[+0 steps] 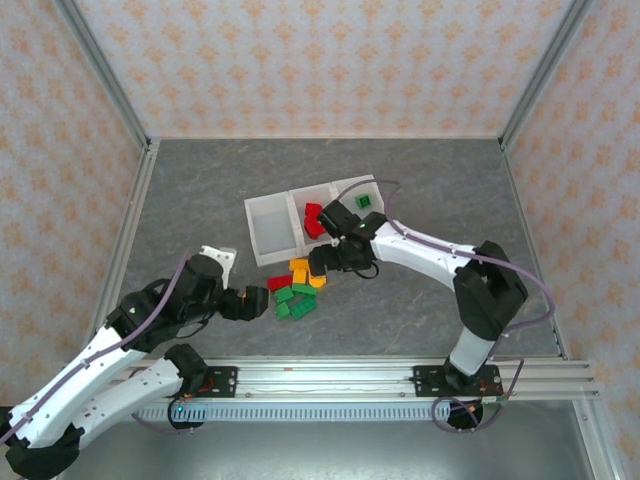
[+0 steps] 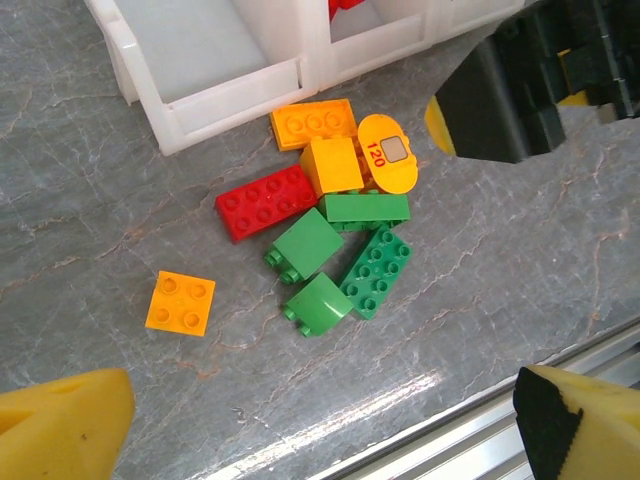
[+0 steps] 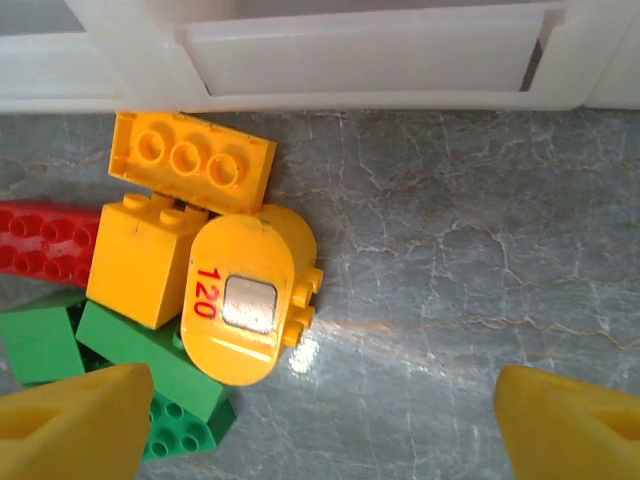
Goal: Sort the legos into containers by color
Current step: Pick up the lego from the center of the table.
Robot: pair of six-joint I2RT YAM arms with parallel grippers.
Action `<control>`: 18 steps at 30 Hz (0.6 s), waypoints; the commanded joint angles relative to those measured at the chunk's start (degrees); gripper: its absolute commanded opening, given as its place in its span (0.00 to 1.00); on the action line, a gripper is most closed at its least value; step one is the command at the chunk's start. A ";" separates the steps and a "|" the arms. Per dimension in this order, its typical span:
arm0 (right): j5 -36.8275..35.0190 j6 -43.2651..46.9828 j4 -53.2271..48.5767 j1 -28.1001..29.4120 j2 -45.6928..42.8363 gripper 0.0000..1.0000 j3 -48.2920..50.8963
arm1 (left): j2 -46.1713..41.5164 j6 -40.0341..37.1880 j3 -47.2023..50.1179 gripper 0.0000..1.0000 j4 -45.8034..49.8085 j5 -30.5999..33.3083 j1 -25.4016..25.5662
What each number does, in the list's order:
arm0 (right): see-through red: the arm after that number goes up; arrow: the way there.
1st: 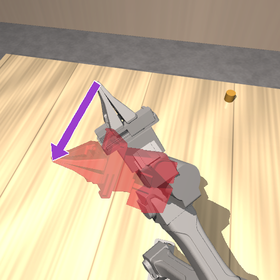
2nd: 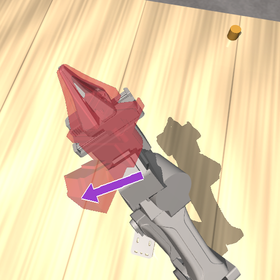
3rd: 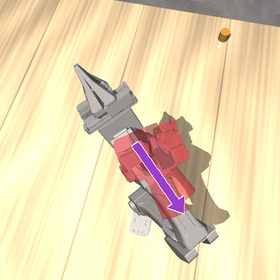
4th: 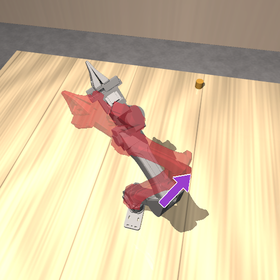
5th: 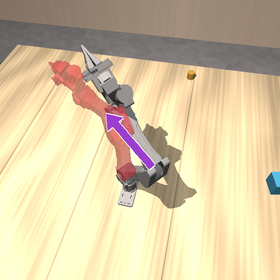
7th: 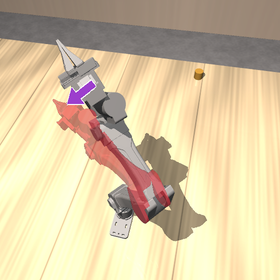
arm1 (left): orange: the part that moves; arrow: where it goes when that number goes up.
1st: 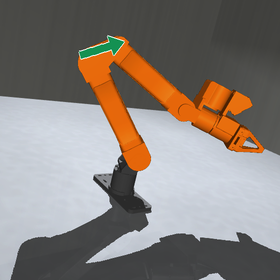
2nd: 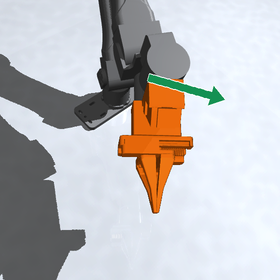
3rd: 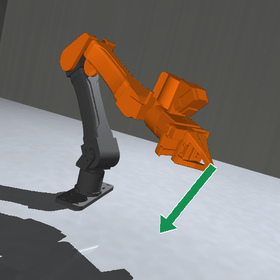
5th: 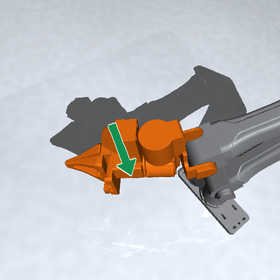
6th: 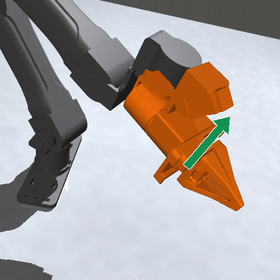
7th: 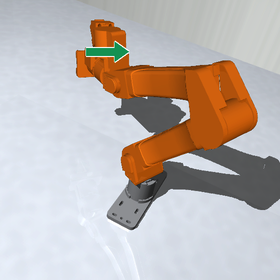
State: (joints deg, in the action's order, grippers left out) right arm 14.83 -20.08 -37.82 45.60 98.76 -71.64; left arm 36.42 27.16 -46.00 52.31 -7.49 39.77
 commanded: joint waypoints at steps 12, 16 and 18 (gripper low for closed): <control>0.12 -2.01 1.66 2.63 8.35 0.82 -5.15 | -2.89 1.22 2.17 0.99 1.84 -1.48 0.40; -0.64 -1.81 1.53 2.81 9.80 0.79 -5.85 | -2.96 1.32 2.40 0.99 1.65 -1.39 0.40; -0.91 -1.55 1.44 2.82 10.40 0.77 -5.98 | -2.72 1.28 2.39 0.99 1.58 -1.52 0.40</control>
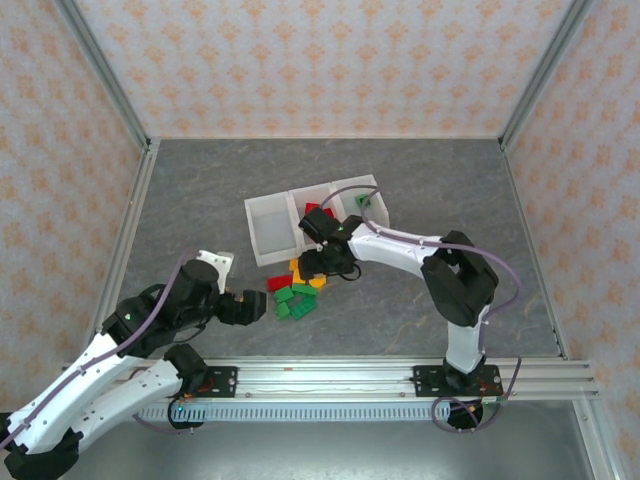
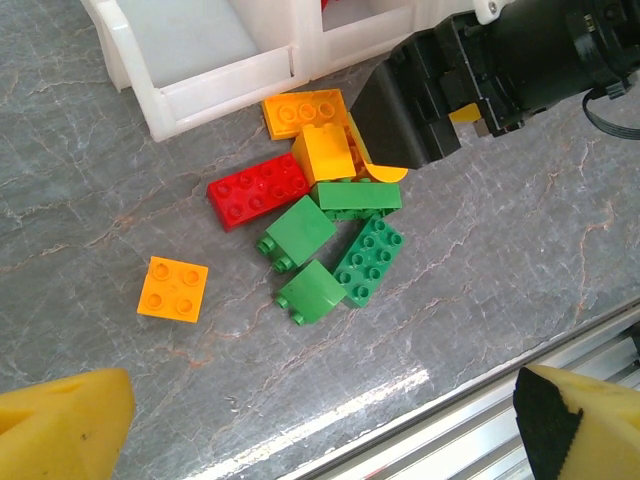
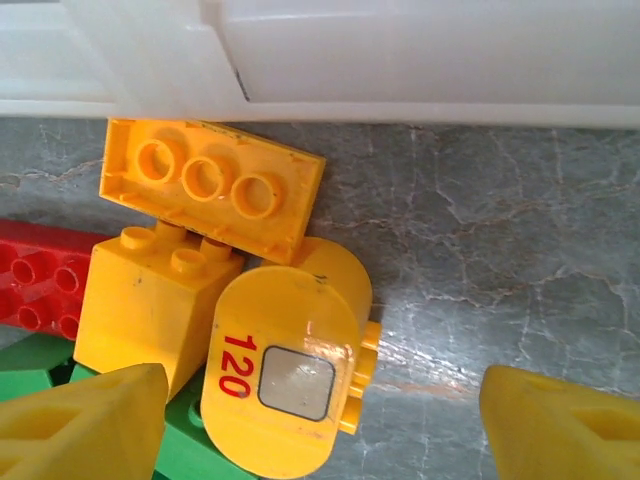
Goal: Sort the legos into containers by color
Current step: Pick up the lego from the center of the table.
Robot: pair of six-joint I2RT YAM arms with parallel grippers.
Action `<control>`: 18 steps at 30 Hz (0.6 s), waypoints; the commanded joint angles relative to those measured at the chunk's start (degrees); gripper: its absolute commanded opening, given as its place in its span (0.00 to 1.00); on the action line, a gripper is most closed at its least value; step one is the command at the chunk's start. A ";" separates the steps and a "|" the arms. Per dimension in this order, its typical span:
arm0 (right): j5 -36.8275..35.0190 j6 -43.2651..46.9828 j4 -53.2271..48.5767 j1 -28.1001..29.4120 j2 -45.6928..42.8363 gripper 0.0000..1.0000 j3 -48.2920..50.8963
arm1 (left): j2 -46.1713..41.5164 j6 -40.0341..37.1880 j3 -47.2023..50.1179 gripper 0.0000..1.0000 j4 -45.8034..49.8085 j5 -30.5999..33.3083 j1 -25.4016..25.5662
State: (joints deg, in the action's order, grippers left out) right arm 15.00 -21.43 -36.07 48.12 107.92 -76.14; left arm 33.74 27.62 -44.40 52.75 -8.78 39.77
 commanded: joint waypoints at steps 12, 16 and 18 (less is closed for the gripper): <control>-5.87 1.01 -1.82 0.29 3.68 0.70 -2.00 | 1.76 0.15 1.33 0.99 -0.08 -0.19 0.40; -10.62 1.04 -3.00 0.29 3.29 0.66 -1.74 | 1.86 -0.05 1.36 0.99 -0.42 -0.37 0.40; -11.52 1.21 -3.54 0.31 3.11 0.65 -1.65 | 1.86 -0.02 1.37 0.99 -0.60 -0.37 0.40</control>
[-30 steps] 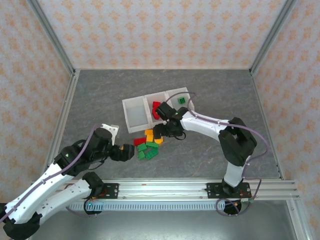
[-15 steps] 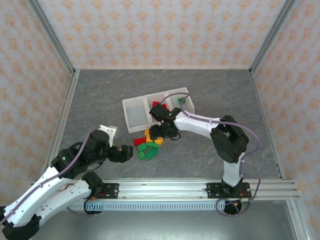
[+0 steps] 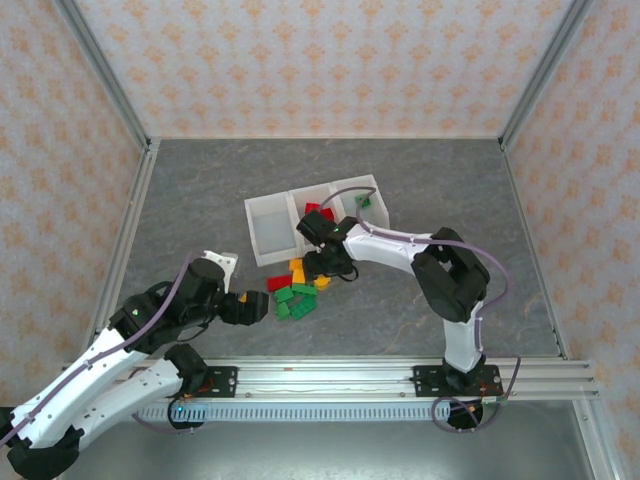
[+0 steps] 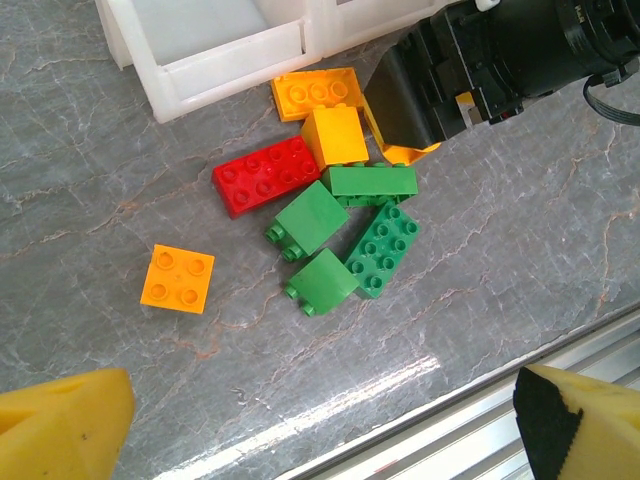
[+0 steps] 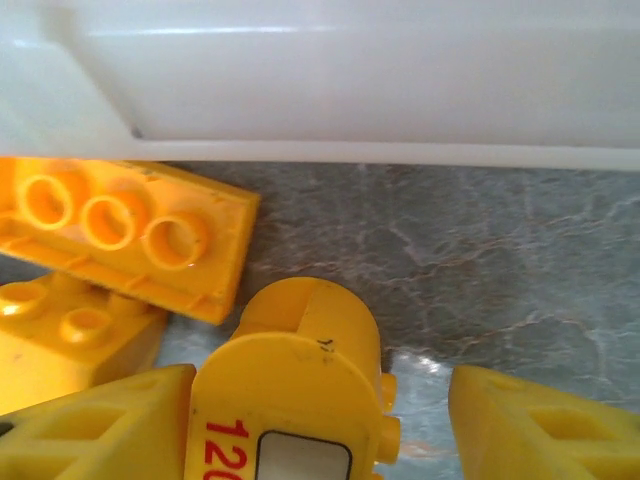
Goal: Sort the legos into containers by color
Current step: Pick up the lego from the center of the table, then place the lego in the container.
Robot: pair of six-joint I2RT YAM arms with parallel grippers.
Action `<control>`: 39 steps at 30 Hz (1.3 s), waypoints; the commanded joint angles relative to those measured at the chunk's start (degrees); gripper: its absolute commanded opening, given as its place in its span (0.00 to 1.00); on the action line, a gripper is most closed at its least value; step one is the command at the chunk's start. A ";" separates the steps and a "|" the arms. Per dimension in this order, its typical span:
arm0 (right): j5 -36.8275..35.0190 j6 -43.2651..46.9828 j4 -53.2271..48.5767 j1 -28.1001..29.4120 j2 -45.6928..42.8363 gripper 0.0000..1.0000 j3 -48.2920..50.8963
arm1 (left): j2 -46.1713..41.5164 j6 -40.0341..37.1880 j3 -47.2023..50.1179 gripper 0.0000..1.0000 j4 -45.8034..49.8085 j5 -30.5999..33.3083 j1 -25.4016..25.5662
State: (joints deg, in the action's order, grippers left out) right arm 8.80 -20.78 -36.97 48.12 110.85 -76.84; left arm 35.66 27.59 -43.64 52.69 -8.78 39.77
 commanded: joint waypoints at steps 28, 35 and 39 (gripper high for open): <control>-8.95 1.81 -4.46 0.68 -13.10 0.28 -15.56 | -0.50 -0.17 0.44 0.99 -0.98 0.58 0.40; -4.16 7.08 -6.27 0.38 5.33 0.28 -37.60 | -0.79 0.17 0.40 0.99 -0.67 1.45 0.35; -1.32 8.74 -9.00 -0.38 16.45 0.29 -50.62 | -2.20 0.46 0.40 0.99 -0.38 2.38 0.27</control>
State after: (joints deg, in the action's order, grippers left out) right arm 5.02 -14.74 -41.65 48.34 121.69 -121.30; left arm 34.83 27.59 -43.64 52.53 -8.45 39.77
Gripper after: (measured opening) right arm 0.385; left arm 0.990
